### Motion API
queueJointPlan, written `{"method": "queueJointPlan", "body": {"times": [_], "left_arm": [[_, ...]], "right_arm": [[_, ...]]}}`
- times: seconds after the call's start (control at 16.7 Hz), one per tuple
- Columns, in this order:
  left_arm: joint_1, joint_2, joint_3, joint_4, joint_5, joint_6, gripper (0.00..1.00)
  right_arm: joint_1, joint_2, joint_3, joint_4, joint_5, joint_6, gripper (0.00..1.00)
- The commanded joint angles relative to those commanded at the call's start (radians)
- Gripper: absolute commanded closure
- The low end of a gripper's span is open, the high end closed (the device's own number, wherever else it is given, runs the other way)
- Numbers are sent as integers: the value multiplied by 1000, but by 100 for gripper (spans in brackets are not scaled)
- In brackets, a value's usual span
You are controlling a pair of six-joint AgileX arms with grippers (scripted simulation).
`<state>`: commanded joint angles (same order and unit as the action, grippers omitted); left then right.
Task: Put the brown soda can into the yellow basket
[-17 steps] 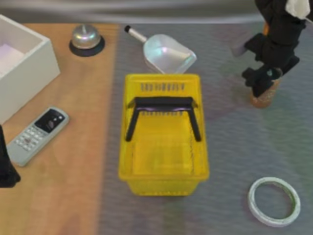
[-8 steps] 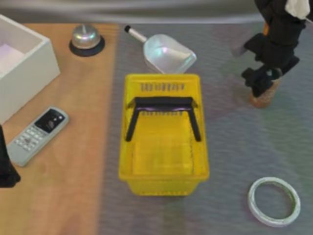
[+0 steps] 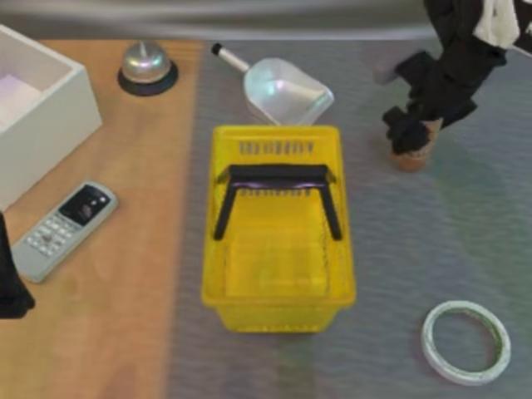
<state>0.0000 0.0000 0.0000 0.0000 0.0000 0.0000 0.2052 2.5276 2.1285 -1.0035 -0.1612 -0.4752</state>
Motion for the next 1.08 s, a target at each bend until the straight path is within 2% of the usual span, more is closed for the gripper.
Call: {"method": "queueJointPlan", "body": {"times": [0.24, 0.78, 0.96, 1.08], "left_arm": [[0, 0, 0, 0, 0, 0, 0], [0, 0, 0, 0, 0, 0, 0], [0, 0, 0, 0, 0, 0, 0], [0, 0, 0, 0, 0, 0, 0]], "right_arm": [[27, -68, -159, 374, -193, 99, 100], [96, -317, -602, 1406, -687, 355, 100], [114, -391, -741, 1651, -820, 430, 100], [123, -427, -815, 1762, -887, 470, 100]]}}
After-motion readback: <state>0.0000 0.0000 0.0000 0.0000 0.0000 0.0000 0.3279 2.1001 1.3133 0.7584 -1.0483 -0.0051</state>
